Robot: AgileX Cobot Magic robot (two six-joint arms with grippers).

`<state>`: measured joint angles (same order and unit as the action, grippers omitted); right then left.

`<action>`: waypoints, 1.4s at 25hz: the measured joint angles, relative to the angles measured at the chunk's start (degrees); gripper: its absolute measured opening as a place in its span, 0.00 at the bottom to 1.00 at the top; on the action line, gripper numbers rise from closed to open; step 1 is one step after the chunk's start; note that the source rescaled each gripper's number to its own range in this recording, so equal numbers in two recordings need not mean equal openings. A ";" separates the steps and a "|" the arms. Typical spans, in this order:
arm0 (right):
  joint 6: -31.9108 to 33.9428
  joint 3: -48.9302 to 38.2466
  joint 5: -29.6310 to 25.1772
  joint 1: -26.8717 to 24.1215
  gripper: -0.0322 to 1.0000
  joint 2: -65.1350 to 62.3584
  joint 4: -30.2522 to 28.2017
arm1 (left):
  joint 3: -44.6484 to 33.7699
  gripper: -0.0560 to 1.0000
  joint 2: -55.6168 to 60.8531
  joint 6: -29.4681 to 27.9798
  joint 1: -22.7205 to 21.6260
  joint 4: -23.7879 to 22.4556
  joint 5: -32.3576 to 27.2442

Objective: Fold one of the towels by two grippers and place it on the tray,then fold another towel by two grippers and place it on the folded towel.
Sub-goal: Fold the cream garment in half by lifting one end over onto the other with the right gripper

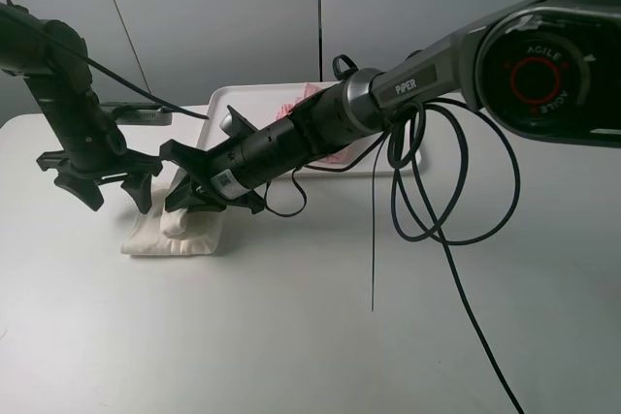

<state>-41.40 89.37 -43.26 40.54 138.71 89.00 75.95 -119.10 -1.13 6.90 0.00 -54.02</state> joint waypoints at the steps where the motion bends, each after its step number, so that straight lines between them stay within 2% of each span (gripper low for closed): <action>1: 0.00 0.00 0.00 0.00 0.05 0.00 0.00 | 0.73 0.96 0.00 0.53 0.00 0.00 -0.98; 3: 0.00 0.00 0.00 0.00 0.05 0.00 0.00 | 2.53 0.96 0.00 1.84 -0.08 0.34 -2.81; 8: 0.53 0.00 0.00 0.00 0.05 0.00 0.00 | 5.18 0.96 1.52 7.29 -1.61 5.55 -4.61; 12: 1.89 0.00 0.00 0.00 0.05 0.00 1.00 | 5.75 0.96 3.64 8.29 -3.16 6.30 -5.38; 16: 1.85 0.00 0.06 0.00 0.07 0.00 4.95 | 5.75 0.96 4.05 8.62 -3.55 6.45 -5.60; 18: 1.27 0.00 0.06 0.00 0.15 0.00 6.39 | 5.75 0.96 4.15 8.73 -3.55 6.60 -5.60; 21: -0.58 0.00 0.15 0.65 0.34 0.00 8.04 | 5.75 0.96 4.28 9.10 -3.55 6.71 -5.72; 23: -2.80 0.00 -0.07 1.29 0.43 0.00 9.63 | 5.75 0.96 4.40 9.62 -3.55 6.82 -5.72; 25: -4.59 0.00 -0.64 1.94 0.47 0.00 10.30 | 5.75 0.96 4.50 9.77 -3.55 6.92 -5.72; 31: -8.52 0.00 -4.11 1.58 0.47 0.00 10.40 | 5.75 0.96 4.50 10.07 -3.55 6.82 -5.72; 35: -9.48 0.00 -7.05 -0.57 0.61 -0.10 10.29 | 6.53 0.96 4.50 10.07 -3.55 6.71 -6.09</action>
<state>-50.88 89.37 -50.31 39.97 138.60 99.30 82.48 -114.60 8.95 3.36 6.71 -60.11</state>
